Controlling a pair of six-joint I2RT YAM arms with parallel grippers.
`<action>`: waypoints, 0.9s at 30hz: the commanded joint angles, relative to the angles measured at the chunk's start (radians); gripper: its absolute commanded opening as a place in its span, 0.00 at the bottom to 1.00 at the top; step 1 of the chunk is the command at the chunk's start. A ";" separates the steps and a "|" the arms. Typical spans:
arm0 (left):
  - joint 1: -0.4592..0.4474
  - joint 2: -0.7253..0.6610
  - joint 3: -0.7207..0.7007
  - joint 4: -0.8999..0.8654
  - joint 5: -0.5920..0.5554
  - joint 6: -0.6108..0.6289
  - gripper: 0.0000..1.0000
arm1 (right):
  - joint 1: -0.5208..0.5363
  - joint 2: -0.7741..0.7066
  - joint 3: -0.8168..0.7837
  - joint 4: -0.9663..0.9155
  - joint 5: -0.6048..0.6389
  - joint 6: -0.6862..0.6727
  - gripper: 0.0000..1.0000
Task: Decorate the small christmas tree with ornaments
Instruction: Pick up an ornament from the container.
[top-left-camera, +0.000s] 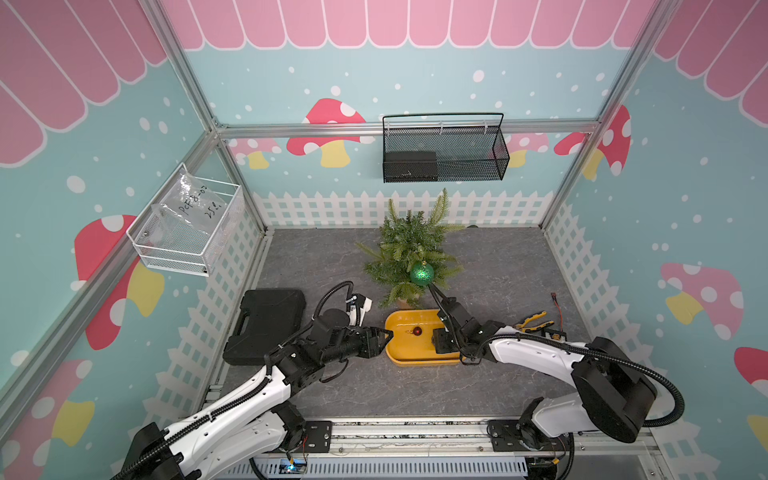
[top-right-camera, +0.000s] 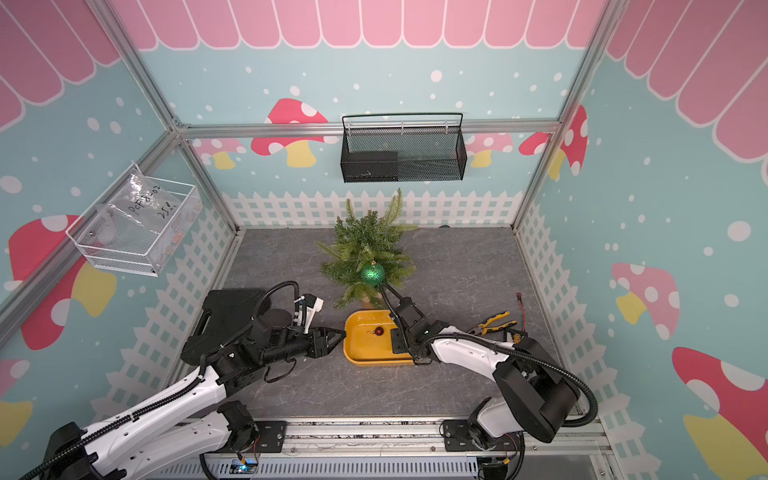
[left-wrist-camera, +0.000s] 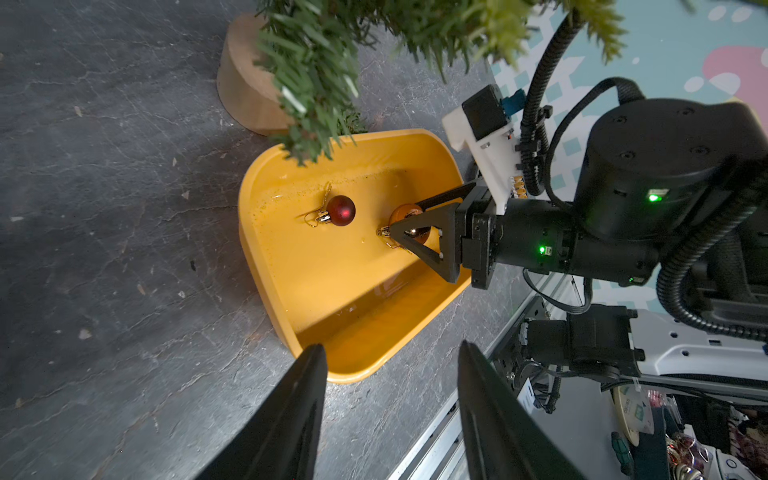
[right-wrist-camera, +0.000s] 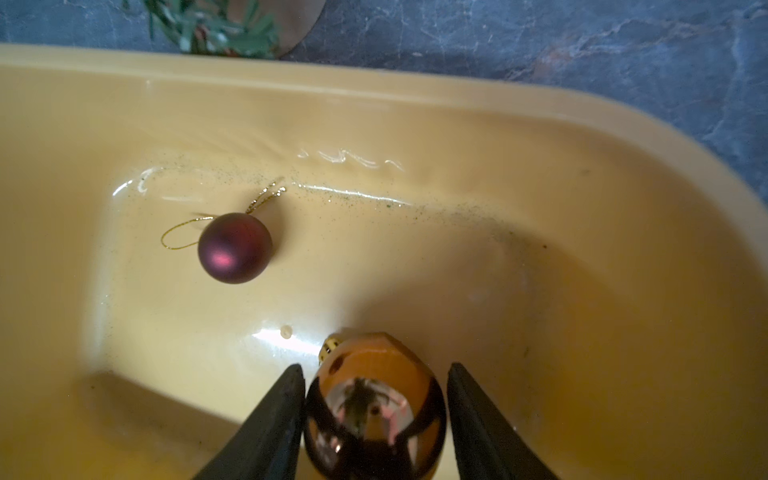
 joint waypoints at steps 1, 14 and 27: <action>-0.007 -0.006 -0.014 0.016 -0.019 -0.012 0.54 | 0.005 0.017 -0.014 0.021 0.048 0.012 0.58; -0.011 -0.026 0.023 0.010 -0.024 -0.008 0.53 | 0.005 -0.125 -0.023 0.006 0.046 0.011 0.43; -0.012 0.019 0.234 -0.005 -0.009 0.037 0.54 | 0.003 -0.522 0.063 -0.096 0.087 -0.036 0.43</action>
